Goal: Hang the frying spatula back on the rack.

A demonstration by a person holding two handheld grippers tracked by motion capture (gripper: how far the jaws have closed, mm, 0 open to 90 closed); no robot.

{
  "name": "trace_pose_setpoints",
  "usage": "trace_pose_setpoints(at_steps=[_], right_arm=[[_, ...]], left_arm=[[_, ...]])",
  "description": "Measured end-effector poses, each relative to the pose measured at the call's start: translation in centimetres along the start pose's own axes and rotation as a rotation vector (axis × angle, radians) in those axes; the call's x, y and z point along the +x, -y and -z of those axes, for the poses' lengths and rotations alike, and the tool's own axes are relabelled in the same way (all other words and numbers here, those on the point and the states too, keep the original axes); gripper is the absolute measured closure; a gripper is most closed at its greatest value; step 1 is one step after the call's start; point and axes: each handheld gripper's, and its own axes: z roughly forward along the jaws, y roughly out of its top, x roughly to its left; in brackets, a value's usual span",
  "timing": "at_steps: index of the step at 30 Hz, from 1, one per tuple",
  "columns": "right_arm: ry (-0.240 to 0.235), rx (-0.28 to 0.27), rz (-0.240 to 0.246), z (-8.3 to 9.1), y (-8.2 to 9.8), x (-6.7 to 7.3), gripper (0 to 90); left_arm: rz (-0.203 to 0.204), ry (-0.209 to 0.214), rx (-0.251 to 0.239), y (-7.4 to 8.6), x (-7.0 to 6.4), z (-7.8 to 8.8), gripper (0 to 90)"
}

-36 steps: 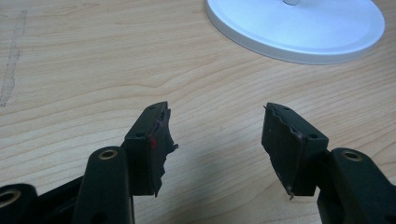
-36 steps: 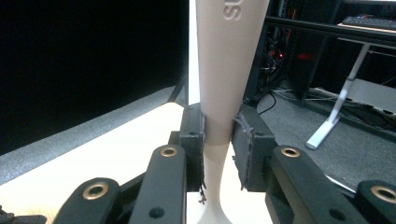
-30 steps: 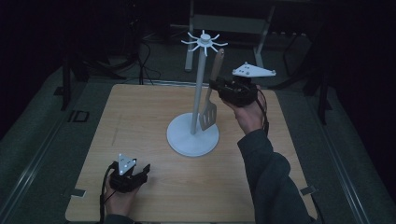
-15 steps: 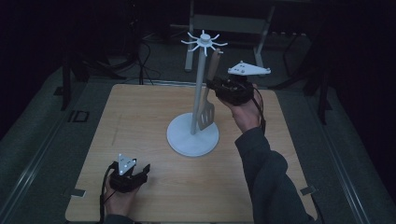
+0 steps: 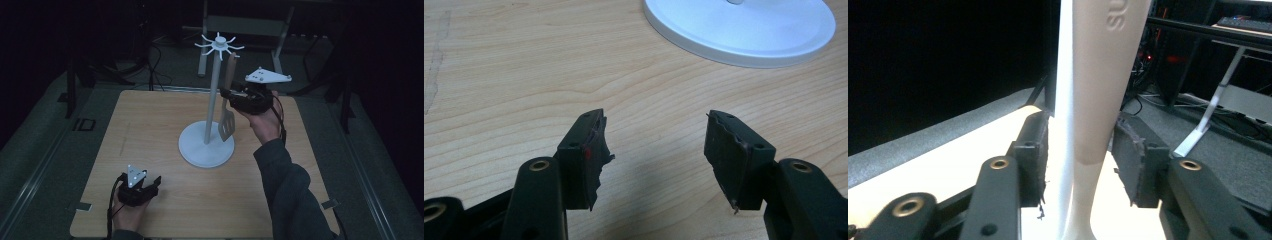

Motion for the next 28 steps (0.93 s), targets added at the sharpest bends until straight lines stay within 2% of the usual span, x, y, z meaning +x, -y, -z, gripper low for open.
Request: trace_pose_setpoints(at_steps=[7, 16, 28], right_arm=[[0.008, 0.013, -0.007, 0.0, 0.6, -0.1, 50.6], [0.025, 0.019, -0.04, 1.0, 1.3, -0.2, 46.9], [0.095, 0.108, -0.076, 2.4, 4.0, -1.1, 45.9]], left_arm=[[0.0, -0.001, 0.0, 0.0, 0.0, 0.0, 42.1], [0.003, -0.003, -0.004, 0.0, 0.1, 0.1, 42.0], [-0.003, -0.006, -0.003, 0.0, 0.1, 0.0, 41.8]])
